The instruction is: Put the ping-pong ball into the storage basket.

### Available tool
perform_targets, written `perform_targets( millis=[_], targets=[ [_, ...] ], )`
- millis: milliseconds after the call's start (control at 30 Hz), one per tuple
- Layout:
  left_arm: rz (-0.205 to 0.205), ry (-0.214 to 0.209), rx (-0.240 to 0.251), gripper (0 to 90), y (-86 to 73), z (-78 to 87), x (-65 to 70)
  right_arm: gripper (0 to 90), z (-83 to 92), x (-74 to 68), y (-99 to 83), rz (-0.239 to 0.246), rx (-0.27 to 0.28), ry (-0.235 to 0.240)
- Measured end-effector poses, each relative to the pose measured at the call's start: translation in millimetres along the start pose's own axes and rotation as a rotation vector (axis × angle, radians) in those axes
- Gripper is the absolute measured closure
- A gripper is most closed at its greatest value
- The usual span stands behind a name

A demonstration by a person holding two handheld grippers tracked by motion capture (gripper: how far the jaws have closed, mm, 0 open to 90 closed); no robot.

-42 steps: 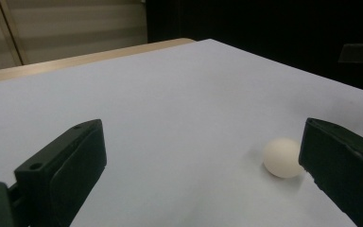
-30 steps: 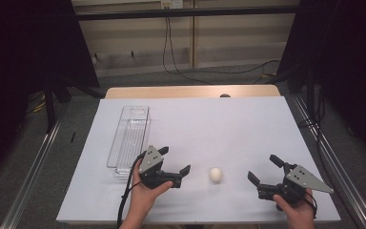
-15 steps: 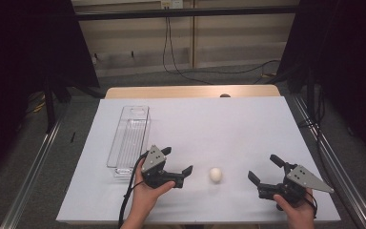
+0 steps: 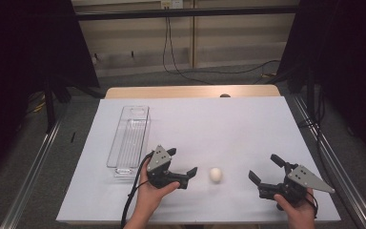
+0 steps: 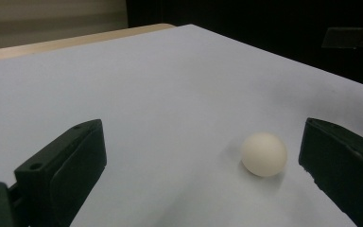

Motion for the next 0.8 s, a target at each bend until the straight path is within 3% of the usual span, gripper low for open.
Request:
perform_targets(
  millis=[767,800],
  targets=[
    [-0.005,-0.052,-0.032,1.7,-0.3,-21.1,14.6,1.2,-0.9,-1.4,0.2,0.001,0.001,0.005],
    [-0.015,-0.041,-0.045,1.7,-0.7,-21.3,14.2,1.2,-0.9,-1.2,0.2,0.001,0.001,0.004]
  ],
)
Point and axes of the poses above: each handheld gripper's, and its own axes: z roughly backward along the jaws, y roughly out of its top, x roughly to its right, the point moved 7 cm from there along -z, roughly forward along the jaws, and after that the axes turned 3 degrees about -x, right-handed, at the moved point
